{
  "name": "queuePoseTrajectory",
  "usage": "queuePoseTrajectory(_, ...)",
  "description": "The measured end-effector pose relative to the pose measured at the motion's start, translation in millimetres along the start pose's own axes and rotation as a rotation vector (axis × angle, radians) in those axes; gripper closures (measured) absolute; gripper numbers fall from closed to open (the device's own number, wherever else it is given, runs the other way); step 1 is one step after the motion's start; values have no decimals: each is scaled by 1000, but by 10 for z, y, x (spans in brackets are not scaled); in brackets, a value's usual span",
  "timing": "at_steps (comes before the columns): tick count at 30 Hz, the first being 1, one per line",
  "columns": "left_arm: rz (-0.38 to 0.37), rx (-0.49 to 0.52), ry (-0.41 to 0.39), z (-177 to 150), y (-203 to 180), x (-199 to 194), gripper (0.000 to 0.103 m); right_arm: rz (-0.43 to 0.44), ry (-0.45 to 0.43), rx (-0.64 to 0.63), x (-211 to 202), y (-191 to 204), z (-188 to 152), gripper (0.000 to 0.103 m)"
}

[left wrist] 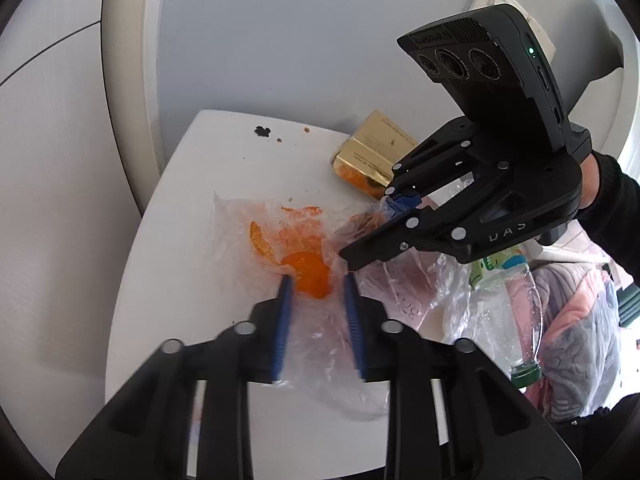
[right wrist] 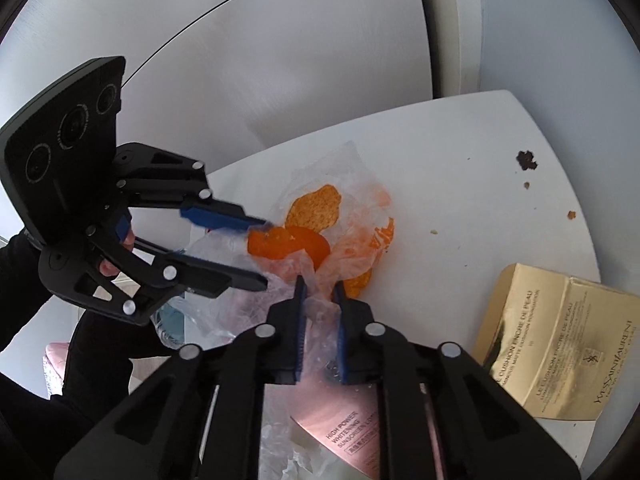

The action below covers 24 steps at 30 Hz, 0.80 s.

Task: Collect trash
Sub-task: 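Reach the left tool to the orange peels in plastic and grasp, then carry the orange peel wrapper with the left tool over the bin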

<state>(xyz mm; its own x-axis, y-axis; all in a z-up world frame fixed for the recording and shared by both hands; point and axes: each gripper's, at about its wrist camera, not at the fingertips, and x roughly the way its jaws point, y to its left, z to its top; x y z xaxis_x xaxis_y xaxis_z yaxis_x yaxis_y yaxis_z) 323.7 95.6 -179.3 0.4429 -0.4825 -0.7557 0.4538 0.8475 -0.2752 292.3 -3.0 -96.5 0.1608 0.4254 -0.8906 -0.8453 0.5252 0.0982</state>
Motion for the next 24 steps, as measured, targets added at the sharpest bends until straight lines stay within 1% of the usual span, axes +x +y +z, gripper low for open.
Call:
queuePoseTrajectory(1,5,3,-5,11,-9,-17,88,-3,-11,-1,-20,9,5,92)
queuePoseTrajectory(3,15,10,-16,36,-34,-55,96,-7,-26,-2,-47,21,-5,93)
queuePoseTrajectory(5,23,16,-28,69,-72,-106,98,-15,-44,-9,-88,63,-7,93)
queuePoseTrajectory(11,47,39,-56,138,-212,-322,98,-19,-92,-19,-287,203,-51,93)
queuePoseTrajectory(12,49,43,-60,148,-240,-367,98,-19,-100,-23,-437,133,-146,93)
queuePoseTrajectory(17,75,62,-91,195,-401,-600,98,-29,-145,-44,-700,255,-205,93)
queuePoseTrajectory(20,90,68,-111,199,-509,-759,98,-33,-170,-56,-884,252,-262,93)
queuePoseTrajectory(24,112,79,-135,158,-668,-1011,98,-38,-194,-76,-1010,433,-304,93)
